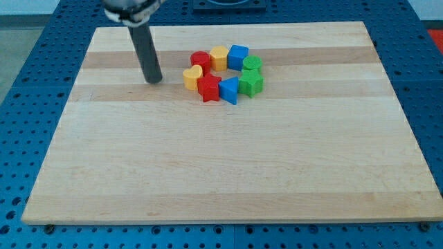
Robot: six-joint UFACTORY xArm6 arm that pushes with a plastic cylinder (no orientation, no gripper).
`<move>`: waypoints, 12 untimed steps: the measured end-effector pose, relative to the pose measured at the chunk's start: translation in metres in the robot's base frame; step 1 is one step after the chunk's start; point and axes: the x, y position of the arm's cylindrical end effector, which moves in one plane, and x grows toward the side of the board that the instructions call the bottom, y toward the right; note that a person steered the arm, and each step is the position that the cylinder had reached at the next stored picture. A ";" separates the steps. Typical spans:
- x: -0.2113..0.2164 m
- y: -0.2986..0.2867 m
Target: Move the yellow hexagon to the top right of the red star
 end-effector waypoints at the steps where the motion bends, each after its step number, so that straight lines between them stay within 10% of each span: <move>1: -0.047 0.013; 4: -0.078 0.133; 12: -0.046 0.127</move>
